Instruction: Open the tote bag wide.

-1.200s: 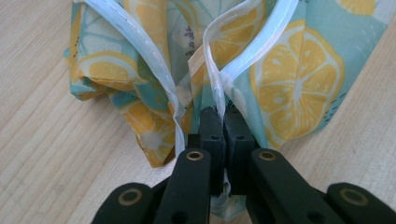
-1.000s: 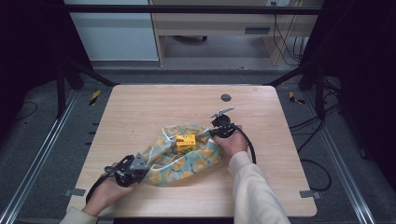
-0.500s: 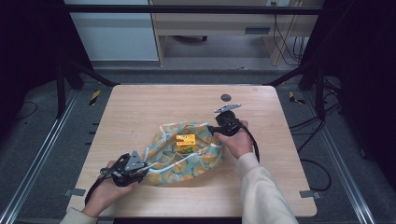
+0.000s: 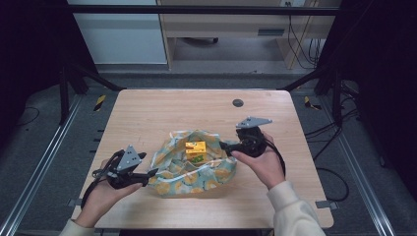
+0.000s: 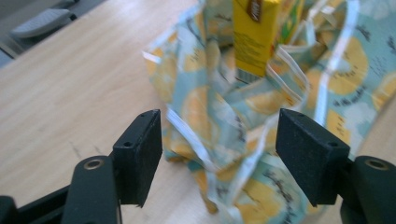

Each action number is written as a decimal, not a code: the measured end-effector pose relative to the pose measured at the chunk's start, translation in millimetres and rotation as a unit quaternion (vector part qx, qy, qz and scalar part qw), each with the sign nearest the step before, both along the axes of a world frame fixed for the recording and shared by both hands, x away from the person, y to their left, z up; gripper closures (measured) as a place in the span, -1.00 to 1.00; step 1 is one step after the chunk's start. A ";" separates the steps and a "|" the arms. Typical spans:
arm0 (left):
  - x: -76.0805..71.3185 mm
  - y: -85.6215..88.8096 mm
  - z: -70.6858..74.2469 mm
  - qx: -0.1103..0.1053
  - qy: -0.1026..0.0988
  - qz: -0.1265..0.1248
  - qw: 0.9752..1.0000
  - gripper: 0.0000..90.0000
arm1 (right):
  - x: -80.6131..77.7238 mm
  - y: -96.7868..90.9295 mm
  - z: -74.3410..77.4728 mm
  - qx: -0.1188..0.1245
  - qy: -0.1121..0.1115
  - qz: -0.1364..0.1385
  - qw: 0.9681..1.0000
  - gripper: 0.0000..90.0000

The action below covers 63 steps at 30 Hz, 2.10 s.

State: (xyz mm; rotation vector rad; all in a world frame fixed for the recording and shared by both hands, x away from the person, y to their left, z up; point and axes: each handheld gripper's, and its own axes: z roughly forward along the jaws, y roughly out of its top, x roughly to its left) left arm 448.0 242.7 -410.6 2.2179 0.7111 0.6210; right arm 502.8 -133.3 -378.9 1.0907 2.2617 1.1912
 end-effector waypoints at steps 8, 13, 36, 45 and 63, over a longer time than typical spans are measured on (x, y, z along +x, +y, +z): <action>50.2 -25.2 -2.7 0.009 0.015 0.007 1.000 -0.30 | -40.6 15.5 -31.2 -0.017 0.014 0.042 0.999 -0.59; 77.0 -38.4 -13.1 0.005 0.028 0.015 0.999 -0.23 | -49.5 27.3 -54.6 -0.040 0.016 0.052 0.998 -0.71; 111.5 -31.8 -44.2 0.028 0.065 0.063 0.995 0.97 | -51.4 3.4 -84.9 -0.094 0.072 0.081 0.990 0.95; 119.1 -32.8 -59.6 0.034 0.078 0.067 0.994 0.99 | -51.3 -3.0 -101.1 -0.087 0.089 0.088 0.988 0.97; 123.1 -33.0 -65.9 0.047 0.083 0.063 0.993 1.00 | -57.6 -4.5 -106.8 -0.085 0.103 0.087 0.987 0.99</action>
